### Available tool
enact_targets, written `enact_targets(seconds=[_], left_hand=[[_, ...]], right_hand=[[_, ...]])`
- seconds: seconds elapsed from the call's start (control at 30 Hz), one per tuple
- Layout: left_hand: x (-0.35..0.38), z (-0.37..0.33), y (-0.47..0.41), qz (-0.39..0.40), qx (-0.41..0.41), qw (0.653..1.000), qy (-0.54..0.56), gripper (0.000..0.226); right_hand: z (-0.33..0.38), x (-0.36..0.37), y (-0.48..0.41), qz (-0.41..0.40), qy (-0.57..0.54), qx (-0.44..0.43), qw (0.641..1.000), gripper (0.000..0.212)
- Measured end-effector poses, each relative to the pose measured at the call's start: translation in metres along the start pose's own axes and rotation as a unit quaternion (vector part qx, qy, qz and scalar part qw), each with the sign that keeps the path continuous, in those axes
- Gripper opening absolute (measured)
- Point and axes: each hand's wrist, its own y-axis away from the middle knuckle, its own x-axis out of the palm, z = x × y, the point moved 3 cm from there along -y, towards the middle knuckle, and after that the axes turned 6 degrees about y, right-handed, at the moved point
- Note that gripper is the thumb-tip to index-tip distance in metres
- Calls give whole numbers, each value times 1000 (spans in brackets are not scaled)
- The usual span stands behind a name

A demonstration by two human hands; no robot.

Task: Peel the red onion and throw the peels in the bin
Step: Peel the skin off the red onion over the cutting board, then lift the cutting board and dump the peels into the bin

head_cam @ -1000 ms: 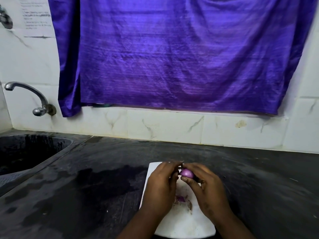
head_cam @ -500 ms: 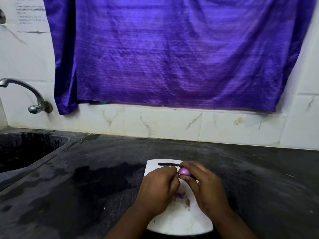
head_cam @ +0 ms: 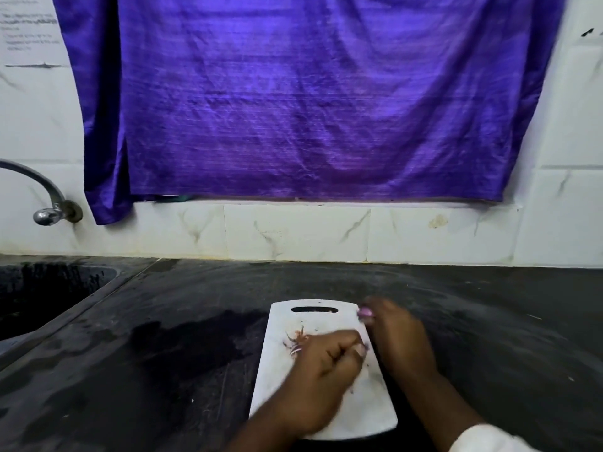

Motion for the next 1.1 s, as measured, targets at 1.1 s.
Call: enact_targets(seconds=[1.1], left_hand=[[-40, 19, -6, -267, 116, 952, -91, 24]], right_hand=[[12, 3, 17, 47, -245, 9, 968, 31]])
